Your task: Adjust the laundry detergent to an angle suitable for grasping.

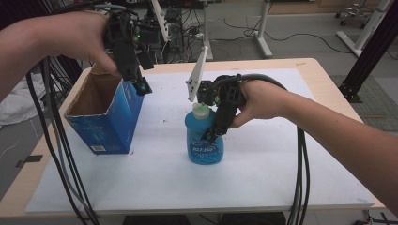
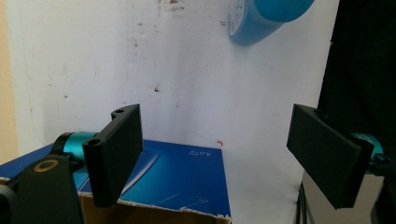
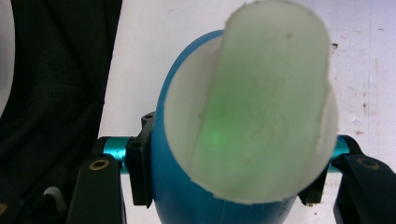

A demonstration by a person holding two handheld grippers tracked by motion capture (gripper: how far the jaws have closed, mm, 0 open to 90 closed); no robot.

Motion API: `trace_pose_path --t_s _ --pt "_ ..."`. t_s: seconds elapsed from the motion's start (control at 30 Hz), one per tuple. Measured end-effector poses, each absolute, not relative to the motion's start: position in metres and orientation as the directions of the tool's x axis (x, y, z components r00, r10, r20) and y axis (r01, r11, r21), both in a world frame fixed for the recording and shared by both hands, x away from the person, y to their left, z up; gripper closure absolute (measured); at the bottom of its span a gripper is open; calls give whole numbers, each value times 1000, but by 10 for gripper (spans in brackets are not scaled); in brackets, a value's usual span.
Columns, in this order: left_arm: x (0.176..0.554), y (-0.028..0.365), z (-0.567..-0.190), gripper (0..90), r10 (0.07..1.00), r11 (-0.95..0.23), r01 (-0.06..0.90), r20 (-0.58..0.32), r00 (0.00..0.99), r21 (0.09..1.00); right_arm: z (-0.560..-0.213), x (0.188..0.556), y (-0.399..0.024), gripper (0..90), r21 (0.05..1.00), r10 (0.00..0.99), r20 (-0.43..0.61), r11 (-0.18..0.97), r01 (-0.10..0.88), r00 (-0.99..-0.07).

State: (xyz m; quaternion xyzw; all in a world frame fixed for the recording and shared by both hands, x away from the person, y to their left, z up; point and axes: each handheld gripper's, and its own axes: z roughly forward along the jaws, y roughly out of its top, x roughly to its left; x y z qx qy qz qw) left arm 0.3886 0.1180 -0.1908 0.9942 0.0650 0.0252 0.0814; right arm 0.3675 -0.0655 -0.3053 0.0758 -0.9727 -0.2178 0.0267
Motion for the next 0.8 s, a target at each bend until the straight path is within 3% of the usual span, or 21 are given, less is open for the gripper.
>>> trace_pose_path --t_s 0.17,0.37,0.63,0.7,0.8 --pt "389 117 -191 186 133 -979 125 41 990 162 -306 369 -67 355 423 -147 25 898 -123 -989" --pt "388 117 -191 186 134 -979 126 38 990 163 -307 368 -65 228 414 -123 26 905 -101 -992" --pt "387 115 -191 186 134 -978 126 40 990 165 -298 369 -75 216 433 -71 64 900 -36 -995" --pt "387 115 -190 186 130 -979 122 38 991 163 -295 369 -80 128 433 -48 60 901 -17 -997" --pt "387 113 -190 186 127 -979 120 37 991 163 -288 370 -88 128 437 -18 54 899 7 -998"
